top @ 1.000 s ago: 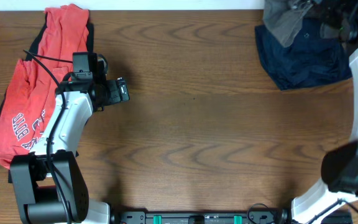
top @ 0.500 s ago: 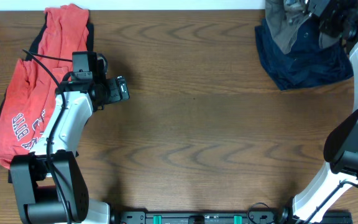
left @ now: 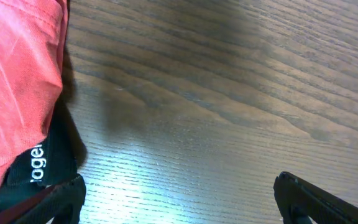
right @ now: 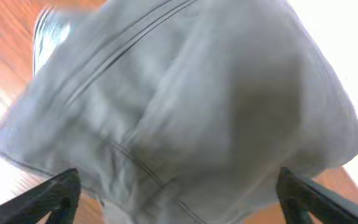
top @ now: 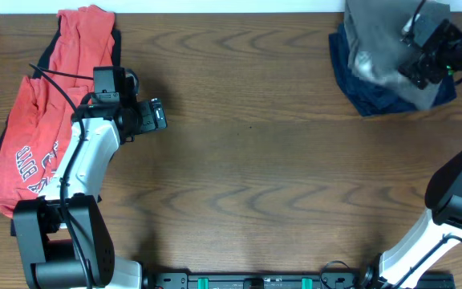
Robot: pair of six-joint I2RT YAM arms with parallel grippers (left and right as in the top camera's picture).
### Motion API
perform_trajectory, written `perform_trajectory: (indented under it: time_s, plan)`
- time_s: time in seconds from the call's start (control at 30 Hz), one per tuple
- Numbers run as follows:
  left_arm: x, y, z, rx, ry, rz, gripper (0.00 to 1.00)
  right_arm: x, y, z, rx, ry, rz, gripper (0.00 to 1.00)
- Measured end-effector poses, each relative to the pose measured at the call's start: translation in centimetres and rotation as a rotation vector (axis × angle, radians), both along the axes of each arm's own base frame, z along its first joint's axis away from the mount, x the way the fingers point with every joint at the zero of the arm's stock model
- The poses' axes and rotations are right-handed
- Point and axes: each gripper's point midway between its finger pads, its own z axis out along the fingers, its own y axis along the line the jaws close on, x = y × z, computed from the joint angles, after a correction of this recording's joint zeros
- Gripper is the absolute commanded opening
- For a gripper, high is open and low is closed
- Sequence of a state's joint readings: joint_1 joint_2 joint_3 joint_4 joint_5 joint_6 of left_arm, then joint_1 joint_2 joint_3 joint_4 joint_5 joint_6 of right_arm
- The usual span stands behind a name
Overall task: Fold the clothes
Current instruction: 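Carry the folded shorts right and place them on the navy garment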
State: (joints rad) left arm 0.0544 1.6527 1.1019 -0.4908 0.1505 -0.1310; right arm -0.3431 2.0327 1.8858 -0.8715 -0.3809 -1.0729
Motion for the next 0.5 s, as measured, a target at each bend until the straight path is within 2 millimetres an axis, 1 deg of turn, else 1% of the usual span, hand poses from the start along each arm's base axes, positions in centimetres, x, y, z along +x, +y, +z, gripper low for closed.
perform_trajectory:
  time_s: [0.13, 0.2, 0.27, 0.33, 0.4, 0.43, 0.5]
  plan:
    - [0.0, 0.0, 0.0, 0.0, 0.0, 0.0, 0.98, 0.0, 0.4, 1.1, 0.178, 0.027, -0.21, 0.99]
    - [0.0, 0.0, 0.0, 0.0, 0.0, 0.0, 0.98, 0.4, 0.6, 2.6, 0.26, 0.003, -0.286, 0.99]
    - [0.0, 0.0, 0.0, 0.0, 0.0, 0.0, 0.98, 0.9, 0.9, 4.6, 0.324, -0.047, -0.335, 0.99]
    - [0.0, 0.0, 0.0, 0.0, 0.0, 0.0, 0.98, 1.7, 0.9, 6.6, 0.37, -0.105, -0.384, 0.99]
    - [0.0, 0.0, 0.0, 0.0, 0.0, 0.001, 0.98, 3.0, 0.6, 8.2, 0.398, -0.168, -0.444, 0.99]
    - [0.0, 0.0, 0.0, 0.0, 0.0, 0.0, 0.98, 3.6, 0.5, 8.6, 0.413, -0.19, -0.473, 0.99]
    - [0.0, 0.0, 0.0, 0.0, 0.001, 0.0, 0.98, 5.0, 0.7, 8.7, 0.44, -0.223, -0.513, 0.99]
